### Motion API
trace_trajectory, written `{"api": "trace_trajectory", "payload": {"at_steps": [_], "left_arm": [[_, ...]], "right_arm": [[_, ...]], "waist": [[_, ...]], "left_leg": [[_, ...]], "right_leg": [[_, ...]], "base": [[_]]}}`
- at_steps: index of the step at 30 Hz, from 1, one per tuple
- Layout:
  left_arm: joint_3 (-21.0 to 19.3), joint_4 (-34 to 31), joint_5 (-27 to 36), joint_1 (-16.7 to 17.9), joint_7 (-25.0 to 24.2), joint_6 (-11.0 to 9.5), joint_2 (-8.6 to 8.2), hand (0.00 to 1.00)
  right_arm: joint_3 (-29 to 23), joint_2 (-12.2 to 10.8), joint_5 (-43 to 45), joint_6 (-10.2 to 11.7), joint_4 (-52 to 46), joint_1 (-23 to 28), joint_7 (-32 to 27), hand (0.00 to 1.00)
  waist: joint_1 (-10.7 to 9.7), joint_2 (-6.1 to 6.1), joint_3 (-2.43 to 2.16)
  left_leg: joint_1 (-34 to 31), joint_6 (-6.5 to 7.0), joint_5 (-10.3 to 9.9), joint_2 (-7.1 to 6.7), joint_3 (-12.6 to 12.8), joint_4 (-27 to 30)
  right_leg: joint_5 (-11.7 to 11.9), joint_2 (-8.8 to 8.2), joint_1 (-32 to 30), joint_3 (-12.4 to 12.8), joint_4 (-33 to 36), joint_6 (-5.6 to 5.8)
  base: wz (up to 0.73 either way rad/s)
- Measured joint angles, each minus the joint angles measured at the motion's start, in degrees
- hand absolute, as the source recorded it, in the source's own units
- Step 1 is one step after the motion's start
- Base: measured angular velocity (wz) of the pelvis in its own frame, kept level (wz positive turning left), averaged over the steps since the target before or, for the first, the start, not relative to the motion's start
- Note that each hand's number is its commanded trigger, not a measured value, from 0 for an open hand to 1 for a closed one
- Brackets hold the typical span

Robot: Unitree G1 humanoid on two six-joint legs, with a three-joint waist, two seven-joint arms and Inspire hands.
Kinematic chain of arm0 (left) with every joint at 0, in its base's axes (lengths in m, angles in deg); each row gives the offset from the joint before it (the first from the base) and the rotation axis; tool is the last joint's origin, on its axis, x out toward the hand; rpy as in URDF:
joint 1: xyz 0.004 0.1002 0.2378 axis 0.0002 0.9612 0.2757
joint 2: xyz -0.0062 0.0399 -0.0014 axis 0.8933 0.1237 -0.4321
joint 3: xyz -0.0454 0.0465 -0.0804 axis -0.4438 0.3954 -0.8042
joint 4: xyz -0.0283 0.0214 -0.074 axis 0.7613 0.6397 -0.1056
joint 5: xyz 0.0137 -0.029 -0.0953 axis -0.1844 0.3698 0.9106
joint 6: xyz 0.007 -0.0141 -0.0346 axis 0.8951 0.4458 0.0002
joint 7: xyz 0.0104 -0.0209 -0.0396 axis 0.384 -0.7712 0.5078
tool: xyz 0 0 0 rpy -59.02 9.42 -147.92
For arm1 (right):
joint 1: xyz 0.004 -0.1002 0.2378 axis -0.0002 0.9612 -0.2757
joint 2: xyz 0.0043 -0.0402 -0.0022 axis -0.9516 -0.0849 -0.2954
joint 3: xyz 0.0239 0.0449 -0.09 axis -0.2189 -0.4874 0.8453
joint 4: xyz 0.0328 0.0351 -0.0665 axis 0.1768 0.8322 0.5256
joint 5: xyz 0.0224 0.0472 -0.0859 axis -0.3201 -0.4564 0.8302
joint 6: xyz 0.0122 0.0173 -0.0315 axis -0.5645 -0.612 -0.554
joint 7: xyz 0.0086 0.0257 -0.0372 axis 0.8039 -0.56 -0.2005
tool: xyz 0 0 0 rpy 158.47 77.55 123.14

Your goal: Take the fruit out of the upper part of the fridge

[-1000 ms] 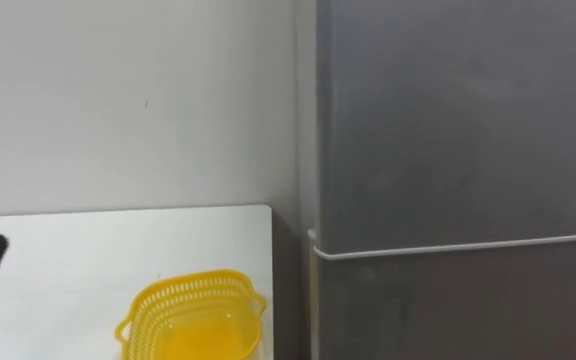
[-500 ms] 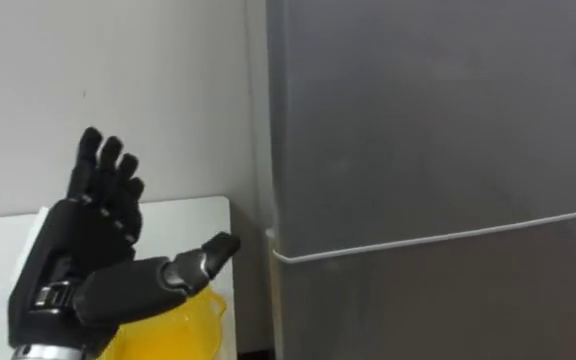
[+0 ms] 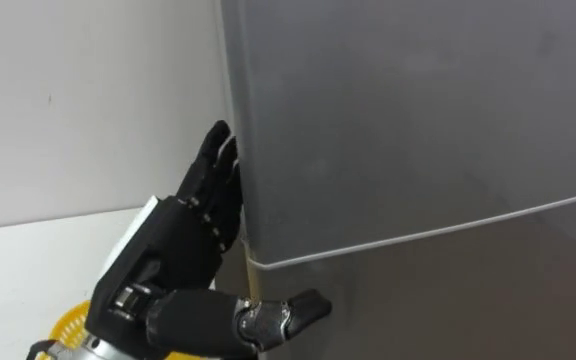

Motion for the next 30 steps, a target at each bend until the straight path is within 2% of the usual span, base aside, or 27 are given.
{"api": "trace_trajectory", "payload": {"at_steps": [5, 12, 13, 14, 15, 19, 20, 21, 22, 25, 30], "left_arm": [[-0.1, 0.02, 0.48, 0.01, -1.99, 1.21, 0.01, 0.0], [-0.28, 0.02, 0.48, 0.02, -3.23, 1.77, 0.02, 0.0], [-0.34, 0.01, 0.48, 0.02, -3.34, 1.78, 0.03, 0.51], [-0.38, 0.01, 0.48, 0.01, -3.41, 1.78, 0.03, 0.57], [-0.39, 0.01, 0.48, 0.01, -3.43, 1.78, 0.03, 1.0], [-1.54, 0.02, 0.47, 0.02, -3.32, 1.82, 0.03, 1.0], [-2.47, 0.02, 0.47, 0.02, -3.09, 1.95, 0.03, 0.91], [-2.59, 0.02, 0.47, 0.02, -2.99, 1.96, 0.03, 0.53], [-3.26, 0.01, 0.48, 0.0, -2.86, 1.96, 0.01, 0.0], [-3.53, -0.16, 0.56, -0.13, -3.61, 1.95, 0.14, 0.0], [-1.34, -0.18, 0.56, -0.16, -5.85, 1.96, 0.15, 0.0]], "right_arm": [[0.0, 0.34, 0.0, -0.08, 0.14, 0.18, 0.68, 0.0], [-0.02, 0.72, 0.01, -1.18, 0.44, -0.02, 1.83, 0.0], [-0.02, 0.78, 0.01, -1.17, 0.44, -0.1, 1.82, 0.0], [-0.02, 0.82, 0.01, -1.17, 0.44, -0.24, 1.81, 0.0], [-0.02, 0.83, 0.0, -1.17, 0.44, -0.29, 1.81, 0.0], [-0.01, 0.86, 0.0, -1.16, 0.45, -0.68, 1.77, 0.0], [-0.01, 0.88, 0.01, -1.17, 0.5, -0.86, 1.76, 0.0], [-0.01, 0.89, 0.01, -1.17, 0.54, -0.96, 1.77, 0.0], [-0.02, 0.92, 0.02, -1.16, 0.53, -1.01, 1.77, 0.0], [-0.01, 1.04, 0.02, -1.18, 0.52, -1.05, 1.77, 0.0], [-0.02, 1.08, 0.01, -1.15, 0.51, -1.46, 1.74, 0.0]], "waist": [[0.04, 0.29, -0.03], [0.3, 0.65, -0.17], [0.34, 0.7, -0.2], [0.34, 0.75, -0.23], [0.34, 0.77, -0.24], [0.38, 0.78, -0.24], [0.37, 0.78, -0.24], [0.34, 0.78, -0.24], [0.34, 0.77, -0.25], [0.33, 0.78, -0.25], [-0.02, 0.89, -0.31]], "left_leg": [[0.41, 0.0, 0.0, -0.02, 0.22, 0.0], [0.9, 0.0, 0.0, 0.01, 0.19, 0.01], [0.94, 0.0, 0.0, 0.01, 0.18, 0.01], [0.92, 0.0, 0.0, 0.01, 0.18, 0.01], [0.92, 0.0, 0.0, 0.01, 0.17, 0.01], [0.87, 0.0, 0.0, 0.01, 0.16, 0.0], [0.82, 0.0, 0.0, 0.01, 0.15, 0.0], [0.81, 0.0, 0.0, 0.01, 0.14, 0.0], [0.84, 0.0, 0.0, 0.02, 0.13, 0.0], [0.9, 0.0, 0.0, 0.03, 0.1, 0.0], [1.21, 0.0, 0.0, 0.03, 0.12, -0.01]], "right_leg": [[0.0, 0.04, 0.57, 0.35, 0.01, 0.01], [0.0, 0.2, 0.64, 0.52, -0.07, 0.02], [0.0, 0.2, 0.65, 0.52, -0.1, 0.02], [0.0, 0.2, 0.63, 0.51, -0.12, 0.02], [0.0, 0.2, 0.63, 0.5, -0.12, 0.02], [0.0, 0.19, 0.71, 0.44, -0.14, 0.02], [0.0, 0.19, 0.79, 0.42, -0.13, 0.02], [0.0, 0.19, 0.82, 0.42, -0.14, 0.02], [0.0, 0.18, 0.88, 0.42, -0.13, 0.02], [0.01, 0.14, 1.0, 0.36, -0.12, 0.02], [0.01, 0.14, 1.26, 0.44, -0.12, 0.03]], "base": [[0.0], [0.0], [0.0], [0.0], [0.0], [0.0], [0.0], [0.0], [0.0], [0.0], [-0.03]]}}
